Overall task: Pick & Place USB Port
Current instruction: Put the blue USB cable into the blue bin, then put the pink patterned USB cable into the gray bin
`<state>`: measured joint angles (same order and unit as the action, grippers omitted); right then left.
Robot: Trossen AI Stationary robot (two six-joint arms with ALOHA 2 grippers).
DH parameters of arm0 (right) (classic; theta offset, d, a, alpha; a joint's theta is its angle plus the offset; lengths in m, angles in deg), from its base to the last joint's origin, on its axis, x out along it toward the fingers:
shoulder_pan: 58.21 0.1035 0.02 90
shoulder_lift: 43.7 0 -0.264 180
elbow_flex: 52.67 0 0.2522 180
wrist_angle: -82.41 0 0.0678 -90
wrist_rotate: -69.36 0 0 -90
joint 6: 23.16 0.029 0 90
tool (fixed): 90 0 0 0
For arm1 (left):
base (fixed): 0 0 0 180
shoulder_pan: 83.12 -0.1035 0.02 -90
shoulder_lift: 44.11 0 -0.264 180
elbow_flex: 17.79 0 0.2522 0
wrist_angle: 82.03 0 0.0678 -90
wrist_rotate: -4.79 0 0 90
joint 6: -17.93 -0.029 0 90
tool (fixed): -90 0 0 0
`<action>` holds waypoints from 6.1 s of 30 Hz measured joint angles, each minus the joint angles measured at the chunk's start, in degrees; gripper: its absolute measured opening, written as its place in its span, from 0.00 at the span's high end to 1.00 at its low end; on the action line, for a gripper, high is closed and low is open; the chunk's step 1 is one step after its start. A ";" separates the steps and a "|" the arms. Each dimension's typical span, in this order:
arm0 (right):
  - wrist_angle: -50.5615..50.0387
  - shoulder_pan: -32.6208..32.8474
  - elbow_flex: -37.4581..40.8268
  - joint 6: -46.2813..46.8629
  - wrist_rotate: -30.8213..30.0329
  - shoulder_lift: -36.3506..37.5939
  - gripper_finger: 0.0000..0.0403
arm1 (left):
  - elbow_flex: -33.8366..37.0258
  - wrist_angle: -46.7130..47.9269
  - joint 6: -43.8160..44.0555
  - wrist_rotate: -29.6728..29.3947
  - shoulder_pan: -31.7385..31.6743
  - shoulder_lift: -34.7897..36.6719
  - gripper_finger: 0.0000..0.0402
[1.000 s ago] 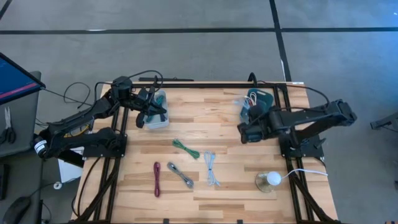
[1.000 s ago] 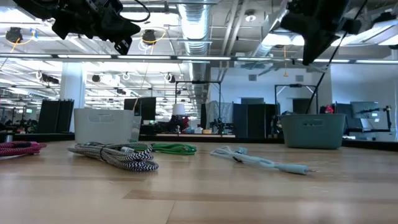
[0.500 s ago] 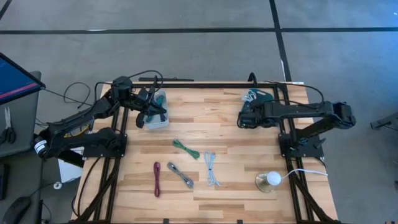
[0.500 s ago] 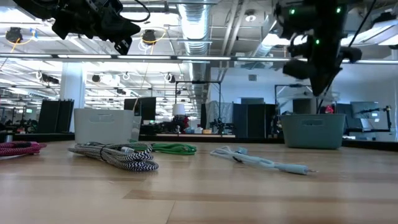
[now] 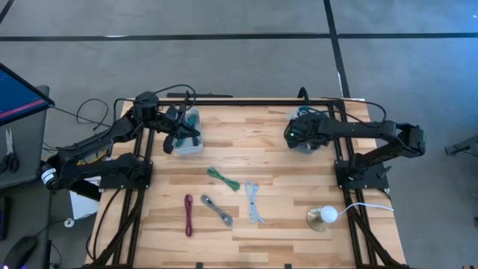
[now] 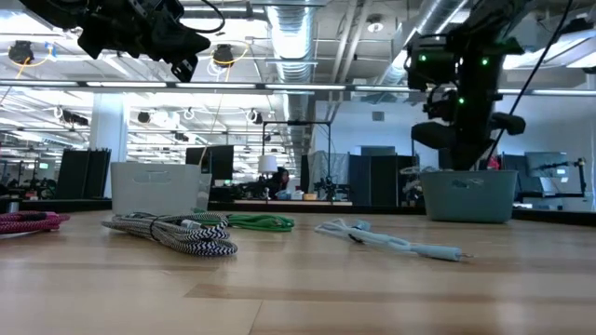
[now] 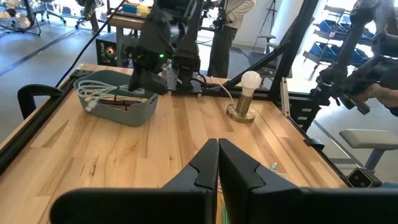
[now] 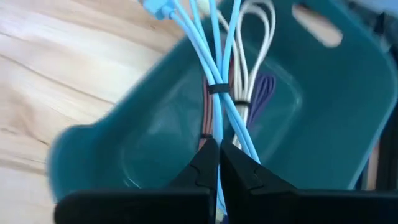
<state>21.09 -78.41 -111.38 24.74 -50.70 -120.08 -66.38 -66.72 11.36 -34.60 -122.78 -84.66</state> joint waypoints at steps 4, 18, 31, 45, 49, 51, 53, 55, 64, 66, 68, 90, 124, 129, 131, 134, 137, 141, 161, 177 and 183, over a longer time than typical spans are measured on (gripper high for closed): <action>0.21 -1.97 1.59 -0.46 2.14 0.00 1.00 | 0.00 -0.01 0.00 0.01 -0.01 0.00 0.97; 0.25 -3.08 1.64 -1.99 5.33 0.00 1.00 | 0.00 0.00 -0.01 0.00 -0.01 0.00 0.97; 0.25 -6.98 1.64 -3.48 8.67 0.00 0.99 | 0.00 0.02 -0.02 0.00 -0.01 0.00 0.97; 0.23 -5.22 1.47 -7.97 9.10 0.00 0.72 | 0.00 0.09 -0.02 0.00 0.01 0.00 0.97; 0.29 -1.91 -0.31 -10.69 9.87 -0.02 0.69 | -0.01 0.11 -0.02 0.00 -0.01 -0.01 0.97; 0.36 0.15 -1.69 -12.23 10.59 -0.02 0.69 | -0.02 0.11 -0.02 0.00 0.00 -0.01 0.97; 0.34 2.36 -3.25 -13.26 10.63 -0.02 0.69 | -0.02 0.11 -0.02 0.00 -0.01 0.00 0.97; 0.38 4.57 -5.01 -13.88 10.69 0.00 0.70 | -0.02 0.11 -0.02 0.00 0.01 -0.02 0.97; 6.64 15.37 -11.74 -16.79 10.76 -0.02 0.72 | -0.02 0.13 1.47 0.00 0.00 0.00 0.97; 10.06 17.88 -12.12 -20.12 10.76 0.00 0.72 | -0.02 0.15 4.04 0.00 -0.01 -0.02 0.97; 13.00 20.25 -12.11 -24.65 10.74 -0.02 0.73 | 0.00 0.16 5.22 0.01 -0.01 0.00 0.97; 14.57 31.09 -12.10 -30.47 -0.73 -0.02 0.73 | -0.02 30.25 6.27 -23.35 23.66 24.16 0.99; 2.57 31.12 -12.08 -20.39 -8.49 -0.02 0.73 | 0.96 29.86 42.50 -74.75 76.49 1.94 0.99; 0.11 31.07 -12.08 -20.37 -12.25 -0.02 0.73 | 0.68 30.96 52.79 -74.75 76.59 -0.97 0.99; -0.23 31.07 -12.08 -20.39 -13.16 -0.02 0.73 | 0.68 31.59 57.27 -74.02 75.93 -2.50 0.99; -0.49 31.07 -12.08 -20.39 -13.96 -0.02 0.73 | 0.68 31.69 65.65 -70.08 74.45 -3.90 0.99; -0.92 31.01 -12.08 -20.38 -14.21 -0.02 0.73 | 0.68 33.23 75.61 -66.22 72.53 -4.61 0.99; -1.29 31.01 -12.06 -20.39 -16.65 -0.02 0.73 | 0.68 38.28 82.29 -61.31 70.58 -5.07 0.99; -0.26 27.71 -12.06 -19.74 -28.32 -0.02 0.73 | 0.79 31.50 94.20 -61.31 68.78 -6.70 0.95; -0.01 26.37 -12.06 -18.40 -26.95 -0.02 0.73 | 0.83 37.50 90.69 -47.83 65.83 -17.40 0.72; -0.01 26.37 -12.06 -18.38 -26.97 -0.02 0.73 | 0.83 37.38 90.46 -50.06 65.83 -19.92 0.66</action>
<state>21.08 -52.04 -123.44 6.35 -77.67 -120.10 -65.55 -29.35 101.83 -84.67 -56.95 -104.59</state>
